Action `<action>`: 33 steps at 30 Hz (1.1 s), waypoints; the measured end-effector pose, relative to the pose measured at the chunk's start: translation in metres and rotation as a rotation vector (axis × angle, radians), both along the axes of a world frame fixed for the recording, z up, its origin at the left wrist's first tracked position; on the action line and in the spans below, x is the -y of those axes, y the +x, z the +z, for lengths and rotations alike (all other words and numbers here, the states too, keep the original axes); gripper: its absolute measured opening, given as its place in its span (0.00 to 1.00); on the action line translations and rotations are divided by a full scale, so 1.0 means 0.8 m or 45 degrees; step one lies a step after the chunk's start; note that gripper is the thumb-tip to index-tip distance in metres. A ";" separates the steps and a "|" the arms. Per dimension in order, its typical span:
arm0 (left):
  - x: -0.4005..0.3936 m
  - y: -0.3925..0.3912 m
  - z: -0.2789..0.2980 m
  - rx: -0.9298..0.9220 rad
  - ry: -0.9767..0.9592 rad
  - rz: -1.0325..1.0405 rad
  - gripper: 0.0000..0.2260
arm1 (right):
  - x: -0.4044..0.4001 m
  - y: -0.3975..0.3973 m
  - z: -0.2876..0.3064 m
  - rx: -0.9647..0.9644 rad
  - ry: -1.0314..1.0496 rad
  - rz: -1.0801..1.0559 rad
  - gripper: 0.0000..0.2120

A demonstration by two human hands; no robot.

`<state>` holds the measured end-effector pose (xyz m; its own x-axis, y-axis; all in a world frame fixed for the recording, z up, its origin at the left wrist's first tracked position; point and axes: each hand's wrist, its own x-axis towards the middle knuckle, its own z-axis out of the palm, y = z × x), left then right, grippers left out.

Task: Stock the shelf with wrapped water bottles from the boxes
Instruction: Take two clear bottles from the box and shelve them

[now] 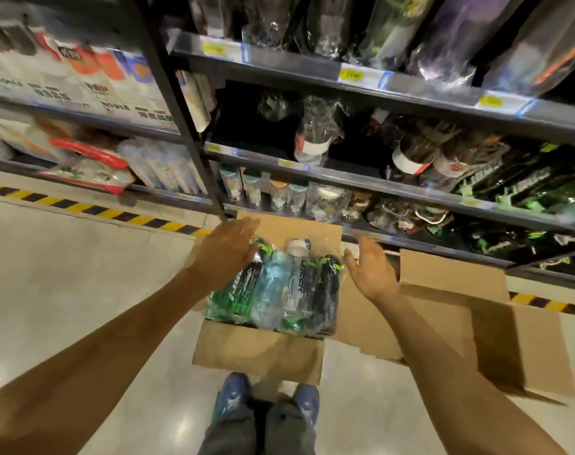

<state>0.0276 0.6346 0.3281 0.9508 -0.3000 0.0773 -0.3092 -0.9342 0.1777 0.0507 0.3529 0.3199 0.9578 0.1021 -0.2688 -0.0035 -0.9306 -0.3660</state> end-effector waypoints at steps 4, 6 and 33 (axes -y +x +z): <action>0.052 0.008 -0.098 -0.258 -0.262 0.241 0.20 | 0.014 0.003 -0.106 -0.148 0.046 -0.146 0.24; 0.081 0.014 -0.157 -0.480 -0.389 0.418 0.21 | 0.018 0.003 -0.159 -0.242 0.070 -0.238 0.25; 0.185 0.055 -0.374 -1.108 -0.342 1.139 0.50 | -0.009 -0.016 -0.402 -0.666 0.181 -0.842 0.48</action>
